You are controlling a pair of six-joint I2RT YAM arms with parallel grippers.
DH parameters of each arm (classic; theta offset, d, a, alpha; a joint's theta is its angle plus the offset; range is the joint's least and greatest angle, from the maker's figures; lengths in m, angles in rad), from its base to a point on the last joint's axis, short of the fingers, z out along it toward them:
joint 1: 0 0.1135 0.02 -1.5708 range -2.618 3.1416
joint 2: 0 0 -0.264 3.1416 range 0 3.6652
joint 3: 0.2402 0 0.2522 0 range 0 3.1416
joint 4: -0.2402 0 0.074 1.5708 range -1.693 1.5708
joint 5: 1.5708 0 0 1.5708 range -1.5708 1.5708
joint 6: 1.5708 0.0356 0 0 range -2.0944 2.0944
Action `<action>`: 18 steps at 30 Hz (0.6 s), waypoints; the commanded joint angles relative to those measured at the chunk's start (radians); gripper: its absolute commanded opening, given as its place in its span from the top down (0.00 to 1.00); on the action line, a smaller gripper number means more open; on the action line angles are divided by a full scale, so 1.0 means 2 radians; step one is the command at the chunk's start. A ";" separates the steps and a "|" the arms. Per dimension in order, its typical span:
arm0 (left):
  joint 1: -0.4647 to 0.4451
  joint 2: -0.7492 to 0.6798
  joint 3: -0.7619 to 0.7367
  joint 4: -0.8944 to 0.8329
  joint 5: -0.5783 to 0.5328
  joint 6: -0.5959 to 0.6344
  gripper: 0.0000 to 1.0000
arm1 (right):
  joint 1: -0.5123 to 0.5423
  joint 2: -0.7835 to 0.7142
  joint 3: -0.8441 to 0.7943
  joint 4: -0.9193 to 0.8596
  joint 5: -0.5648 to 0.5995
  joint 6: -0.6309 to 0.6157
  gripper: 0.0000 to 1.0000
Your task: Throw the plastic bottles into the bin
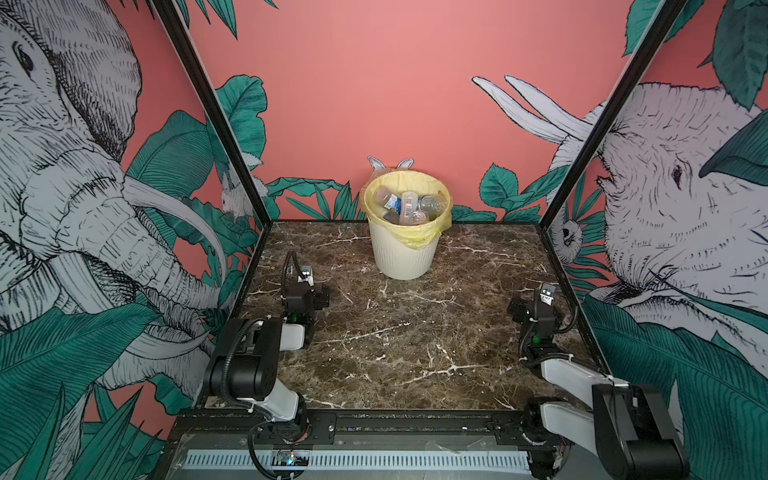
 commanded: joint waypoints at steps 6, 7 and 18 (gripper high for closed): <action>0.003 -0.008 -0.006 0.029 0.029 0.007 0.00 | -0.003 0.105 -0.029 0.224 0.011 -0.033 0.01; 0.003 -0.005 -0.007 0.038 0.026 0.007 0.00 | -0.003 0.126 -0.032 0.253 0.006 -0.036 0.00; 0.003 -0.007 -0.006 0.032 0.028 0.007 0.00 | -0.007 0.192 -0.014 0.287 -0.066 -0.064 0.00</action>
